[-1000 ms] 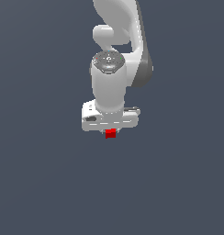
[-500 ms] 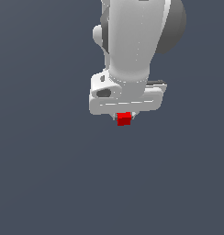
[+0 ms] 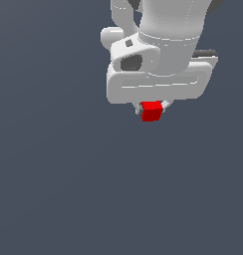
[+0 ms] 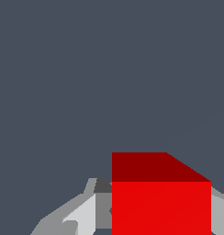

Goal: Pick up the red cube and move it to a goal position.

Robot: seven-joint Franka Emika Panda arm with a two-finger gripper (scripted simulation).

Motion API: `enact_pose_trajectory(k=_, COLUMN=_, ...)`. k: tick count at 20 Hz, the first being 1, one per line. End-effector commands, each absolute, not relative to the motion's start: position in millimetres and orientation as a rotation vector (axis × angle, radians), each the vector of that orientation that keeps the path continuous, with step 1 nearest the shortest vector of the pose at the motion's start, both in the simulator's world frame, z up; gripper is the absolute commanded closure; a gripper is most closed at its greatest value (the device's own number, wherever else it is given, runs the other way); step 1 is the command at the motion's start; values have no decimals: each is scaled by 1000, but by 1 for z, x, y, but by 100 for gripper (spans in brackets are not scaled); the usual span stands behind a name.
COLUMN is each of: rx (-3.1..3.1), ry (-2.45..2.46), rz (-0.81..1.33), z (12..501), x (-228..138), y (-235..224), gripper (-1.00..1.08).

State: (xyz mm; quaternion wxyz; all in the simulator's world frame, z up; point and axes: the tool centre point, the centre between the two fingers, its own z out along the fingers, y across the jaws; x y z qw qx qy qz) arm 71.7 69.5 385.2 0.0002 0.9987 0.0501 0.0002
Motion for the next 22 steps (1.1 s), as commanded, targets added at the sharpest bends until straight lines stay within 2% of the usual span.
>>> enact_pose_trajectory(k=1, rx=3137, ry=157, rz=0, z=401, x=74, y=76, gripper=108)
enact_pose_trajectory(k=10, rx=3138, ry=157, rz=0, z=436, x=81, y=90, gripper=108)
enact_pose_trajectory(k=22, rx=3138, ry=157, rz=0, z=448, x=84, y=95, gripper=108)
